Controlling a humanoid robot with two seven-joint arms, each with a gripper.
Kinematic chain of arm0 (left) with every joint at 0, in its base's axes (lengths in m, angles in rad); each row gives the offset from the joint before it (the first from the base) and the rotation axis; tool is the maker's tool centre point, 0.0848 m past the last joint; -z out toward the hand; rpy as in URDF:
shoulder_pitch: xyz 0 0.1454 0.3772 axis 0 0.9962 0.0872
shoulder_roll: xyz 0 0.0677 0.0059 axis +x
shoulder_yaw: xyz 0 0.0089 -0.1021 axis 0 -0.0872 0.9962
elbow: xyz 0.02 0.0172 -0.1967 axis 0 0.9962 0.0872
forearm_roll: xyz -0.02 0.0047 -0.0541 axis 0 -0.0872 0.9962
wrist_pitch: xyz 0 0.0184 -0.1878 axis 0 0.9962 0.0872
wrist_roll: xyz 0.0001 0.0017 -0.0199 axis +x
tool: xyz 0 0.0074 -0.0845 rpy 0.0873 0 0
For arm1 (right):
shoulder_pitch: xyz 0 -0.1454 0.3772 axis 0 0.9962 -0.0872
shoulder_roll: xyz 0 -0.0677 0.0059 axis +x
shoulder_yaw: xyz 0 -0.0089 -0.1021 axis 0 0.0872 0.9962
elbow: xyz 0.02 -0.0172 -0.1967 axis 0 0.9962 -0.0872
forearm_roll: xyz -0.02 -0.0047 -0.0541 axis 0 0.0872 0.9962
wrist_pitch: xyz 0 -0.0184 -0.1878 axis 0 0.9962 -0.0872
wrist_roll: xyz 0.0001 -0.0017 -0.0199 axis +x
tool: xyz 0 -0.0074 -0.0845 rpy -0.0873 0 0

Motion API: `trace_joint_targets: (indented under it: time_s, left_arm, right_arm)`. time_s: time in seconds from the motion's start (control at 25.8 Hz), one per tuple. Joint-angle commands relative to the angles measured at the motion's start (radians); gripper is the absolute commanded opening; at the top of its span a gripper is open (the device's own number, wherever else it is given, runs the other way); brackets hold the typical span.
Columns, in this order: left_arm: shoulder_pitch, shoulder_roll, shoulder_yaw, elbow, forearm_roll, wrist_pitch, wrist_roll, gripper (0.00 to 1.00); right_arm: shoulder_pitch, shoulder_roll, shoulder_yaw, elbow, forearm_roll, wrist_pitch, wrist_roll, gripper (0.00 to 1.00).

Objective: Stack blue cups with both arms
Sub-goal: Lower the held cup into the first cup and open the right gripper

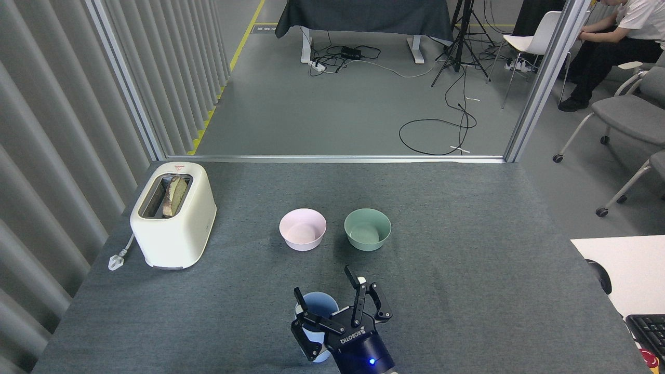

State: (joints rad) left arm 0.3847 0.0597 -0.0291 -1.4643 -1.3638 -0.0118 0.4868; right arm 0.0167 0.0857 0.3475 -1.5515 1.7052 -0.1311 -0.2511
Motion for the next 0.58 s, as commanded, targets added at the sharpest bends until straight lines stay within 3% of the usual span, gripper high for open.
trace_joint_targets:
  time_s: [0.0, 0.12, 0.31, 0.54]
  left_arm:
    - [0.000, 0.000, 0.000, -0.001, 0.000, 0.000, 0.000, 1.00]
    - [0.000, 0.000, 0.002, -0.002, 0.003, -0.002, -0.002, 1.00]
    - [0.000, 0.000, 0.000, -0.007, 0.003, -0.004, -0.002, 1.00]
    - [-0.001, 0.000, -0.003, -0.005, -0.001, -0.017, -0.002, 1.00]
  right_arm:
    - [0.009, -0.018, -0.088, -0.028, -0.022, -0.001, 0.000, 0.99]
    - [0.048, -0.067, -0.185, -0.027, -0.044, -0.028, -0.005, 1.00]
    - [0.206, -0.176, -0.266, -0.027, -0.136, -0.061, -0.046, 1.00]
    - [0.397, -0.182, -0.326, -0.021, -0.142, -0.062, -0.183, 1.00]
